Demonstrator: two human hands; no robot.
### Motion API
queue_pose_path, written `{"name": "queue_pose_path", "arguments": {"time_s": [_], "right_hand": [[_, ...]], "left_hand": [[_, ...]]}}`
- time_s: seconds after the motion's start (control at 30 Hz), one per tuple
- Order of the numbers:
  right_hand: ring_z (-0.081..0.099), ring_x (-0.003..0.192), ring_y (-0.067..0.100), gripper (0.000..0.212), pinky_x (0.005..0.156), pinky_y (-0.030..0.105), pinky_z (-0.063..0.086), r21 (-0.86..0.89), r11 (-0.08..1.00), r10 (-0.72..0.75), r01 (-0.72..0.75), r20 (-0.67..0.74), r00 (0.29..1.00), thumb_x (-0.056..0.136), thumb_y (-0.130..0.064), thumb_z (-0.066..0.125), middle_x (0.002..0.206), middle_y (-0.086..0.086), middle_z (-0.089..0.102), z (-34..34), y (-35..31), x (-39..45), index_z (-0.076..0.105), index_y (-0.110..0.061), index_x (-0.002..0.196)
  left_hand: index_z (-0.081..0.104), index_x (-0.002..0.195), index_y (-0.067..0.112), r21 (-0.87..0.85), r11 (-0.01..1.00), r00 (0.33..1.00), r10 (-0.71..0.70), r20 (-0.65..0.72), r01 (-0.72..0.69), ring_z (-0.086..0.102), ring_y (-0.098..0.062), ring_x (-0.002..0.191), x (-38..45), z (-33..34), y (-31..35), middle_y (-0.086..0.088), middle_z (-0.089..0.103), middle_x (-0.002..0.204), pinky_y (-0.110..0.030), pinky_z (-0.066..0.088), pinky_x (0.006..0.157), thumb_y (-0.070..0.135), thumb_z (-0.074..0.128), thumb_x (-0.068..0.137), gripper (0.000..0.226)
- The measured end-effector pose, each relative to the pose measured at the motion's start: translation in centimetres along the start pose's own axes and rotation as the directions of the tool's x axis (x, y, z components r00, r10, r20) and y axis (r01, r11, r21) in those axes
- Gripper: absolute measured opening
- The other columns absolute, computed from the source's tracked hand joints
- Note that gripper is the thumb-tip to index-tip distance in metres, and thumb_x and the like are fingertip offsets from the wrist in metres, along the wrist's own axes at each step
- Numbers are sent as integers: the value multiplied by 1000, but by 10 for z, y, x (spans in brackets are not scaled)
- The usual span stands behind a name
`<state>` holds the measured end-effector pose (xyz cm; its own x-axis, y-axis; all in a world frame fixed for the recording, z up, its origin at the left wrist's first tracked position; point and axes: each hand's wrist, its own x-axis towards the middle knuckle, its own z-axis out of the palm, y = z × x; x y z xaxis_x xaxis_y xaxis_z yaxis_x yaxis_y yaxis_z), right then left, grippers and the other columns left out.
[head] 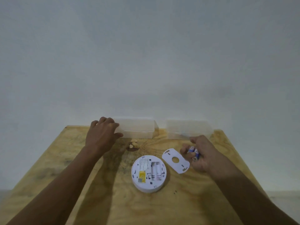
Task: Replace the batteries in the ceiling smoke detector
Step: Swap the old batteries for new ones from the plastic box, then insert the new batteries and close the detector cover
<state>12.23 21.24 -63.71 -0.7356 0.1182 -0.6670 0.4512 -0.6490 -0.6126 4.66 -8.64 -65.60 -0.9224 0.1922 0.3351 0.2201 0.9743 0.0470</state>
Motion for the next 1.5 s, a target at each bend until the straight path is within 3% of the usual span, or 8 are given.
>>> {"name": "queue_pose_path", "arguments": {"time_s": [0.23,0.57,0.8,0.93,1.0,1.17,1.33,1.5], "right_hand": [[62,84,40,31,39,24,53,-22,997,-71,73,54,996,91,19,30,110,39,53,-19,8,-16,36,20,122],[50,81,25,23,79,33,51,-57,986,-159,159,9,987,98,1,52,113,21,46,-12,17,-29,60,8,119],[57,91,23,14,53,23,49,-137,984,-100,110,75,992,96,-9,61,110,16,54,0,32,-37,71,-2,102],[50,59,11,16,42,18,40,-205,955,-185,214,154,971,89,-14,71,84,14,67,5,43,-43,72,-3,101],[50,54,8,16,41,18,37,-342,838,-369,426,221,903,86,-17,75,80,7,67,5,50,-43,74,-7,99],[68,77,-4,15,65,6,46,-621,64,-609,781,596,524,80,-28,81,87,-16,76,-4,63,-46,80,-23,93],[63,83,4,20,73,23,48,-541,-234,-521,808,771,365,80,-22,80,96,-2,78,-11,80,-42,80,-17,99],[69,81,22,25,71,42,55,-494,-440,-399,750,855,330,81,-29,67,95,2,74,-11,86,-40,79,-16,100]], "left_hand": [[62,134,17,-7,1000,1000,4,-9,-4,52,-29,128,-12,-24,10,-7,62,136,-47,38,106,46,63,93,50],[64,133,21,-571,819,995,17,103,45,62,-12,114,-78,-35,55,1,67,128,-28,46,90,59,75,78,67],[52,121,61,-720,693,978,133,164,26,59,14,107,-123,-19,68,39,61,118,-6,47,85,56,87,64,66],[49,141,36,-755,655,973,156,169,26,58,9,117,-125,-12,64,26,60,131,-14,51,92,59,84,65,87],[48,143,34,-754,657,971,174,161,7,56,10,119,-125,-11,63,27,58,133,-15,50,94,59,84,66,88],[47,144,33,-753,658,974,180,141,-12,55,11,119,-123,-7,60,25,55,135,-11,48,93,56,85,67,88],[49,133,41,-776,630,976,192,101,-43,56,14,113,-122,-7,63,30,56,127,-7,47,88,41,89,69,75],[55,133,28,-805,593,980,177,94,-30,63,5,109,-120,-2,62,25,64,121,-16,54,87,39,91,64,78]]}}
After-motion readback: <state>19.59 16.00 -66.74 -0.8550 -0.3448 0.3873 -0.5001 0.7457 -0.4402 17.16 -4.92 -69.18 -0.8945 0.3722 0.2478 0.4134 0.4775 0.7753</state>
